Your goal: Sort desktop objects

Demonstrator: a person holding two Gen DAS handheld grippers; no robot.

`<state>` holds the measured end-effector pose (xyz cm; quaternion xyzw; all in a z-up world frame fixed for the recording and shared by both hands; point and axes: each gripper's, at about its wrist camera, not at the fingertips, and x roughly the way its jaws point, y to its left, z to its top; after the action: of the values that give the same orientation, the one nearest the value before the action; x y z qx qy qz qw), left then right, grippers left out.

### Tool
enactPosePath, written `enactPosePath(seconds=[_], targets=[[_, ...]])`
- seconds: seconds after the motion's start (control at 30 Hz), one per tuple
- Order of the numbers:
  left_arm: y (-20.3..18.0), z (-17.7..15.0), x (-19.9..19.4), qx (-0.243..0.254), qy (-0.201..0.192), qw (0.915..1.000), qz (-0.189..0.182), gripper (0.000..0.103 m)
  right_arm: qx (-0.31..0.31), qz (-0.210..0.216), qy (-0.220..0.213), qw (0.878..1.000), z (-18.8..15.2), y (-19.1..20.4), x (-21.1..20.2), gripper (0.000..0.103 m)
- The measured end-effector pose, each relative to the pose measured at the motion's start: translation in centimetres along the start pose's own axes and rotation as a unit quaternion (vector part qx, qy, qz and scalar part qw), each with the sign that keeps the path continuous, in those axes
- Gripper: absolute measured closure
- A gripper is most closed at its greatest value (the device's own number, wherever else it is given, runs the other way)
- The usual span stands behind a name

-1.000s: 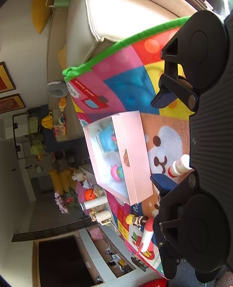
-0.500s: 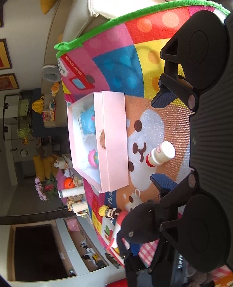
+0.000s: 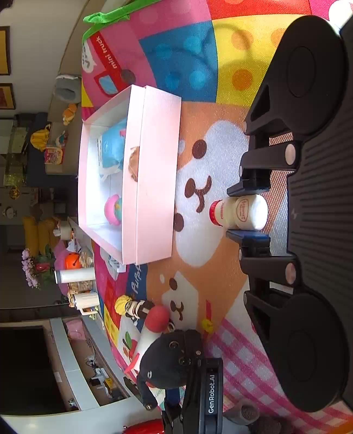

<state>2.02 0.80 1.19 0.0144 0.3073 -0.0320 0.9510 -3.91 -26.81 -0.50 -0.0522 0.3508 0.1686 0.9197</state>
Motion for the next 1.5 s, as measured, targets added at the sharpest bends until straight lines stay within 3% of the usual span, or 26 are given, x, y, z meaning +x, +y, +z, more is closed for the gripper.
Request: enactPosePath(seconds=[0.17,0.27,0.37,0.43,0.5,0.7,0.83,1.07,1.2,1.4,1.5], targets=[[0.5,0.0,0.6,-0.021,0.020,0.9996,-0.003,0.003,-0.016,0.047,0.010,0.999,-0.3,1.3,-0.5,0.078],[0.8,-0.1,0.6,-0.030,0.022,0.9993,-0.004,0.002,-0.034,0.036,0.008,0.999,-0.7,1.6,-1.0,0.078],[1.0,-0.1,0.6,-0.036,0.024,0.9990,-0.006,0.002,-0.026,0.016,0.007,1.000,-1.0,0.7,-1.2,0.066],[1.1,-0.1,0.6,-0.038,0.023,0.9990,-0.008,0.002,-0.021,0.002,0.005,1.000,-1.3,0.1,-1.4,0.048],[1.1,-0.1,0.6,-0.041,0.023,0.9988,-0.011,0.001,-0.022,-0.008,0.004,1.000,-1.6,-0.3,-1.6,0.038],[1.2,-0.1,0.6,-0.043,0.023,0.9987,-0.012,0.001,-0.039,-0.040,0.002,0.998,-2.3,-1.1,-2.3,0.022],[1.2,-0.1,0.6,-0.043,0.023,0.9987,-0.012,0.001,-0.041,-0.055,-0.002,0.998,-2.5,-1.5,-2.7,0.022],[1.3,-0.1,0.6,-0.043,0.023,0.9987,-0.013,0.001,-0.029,0.001,-0.019,0.999,-2.4,0.4,-3.1,0.023],[1.3,-0.1,0.5,-0.044,0.023,0.9987,-0.013,0.001,-0.012,0.011,-0.015,1.000,-1.7,1.3,-2.1,0.038],[1.3,-0.1,0.6,-0.043,0.023,0.9987,-0.012,0.000,0.001,-0.010,-0.009,1.000,-1.8,1.7,-1.4,0.057],[0.8,0.0,0.6,-0.034,0.027,0.9991,0.002,0.000,0.008,-0.009,-0.008,1.000,-1.9,1.3,-1.8,0.057]])
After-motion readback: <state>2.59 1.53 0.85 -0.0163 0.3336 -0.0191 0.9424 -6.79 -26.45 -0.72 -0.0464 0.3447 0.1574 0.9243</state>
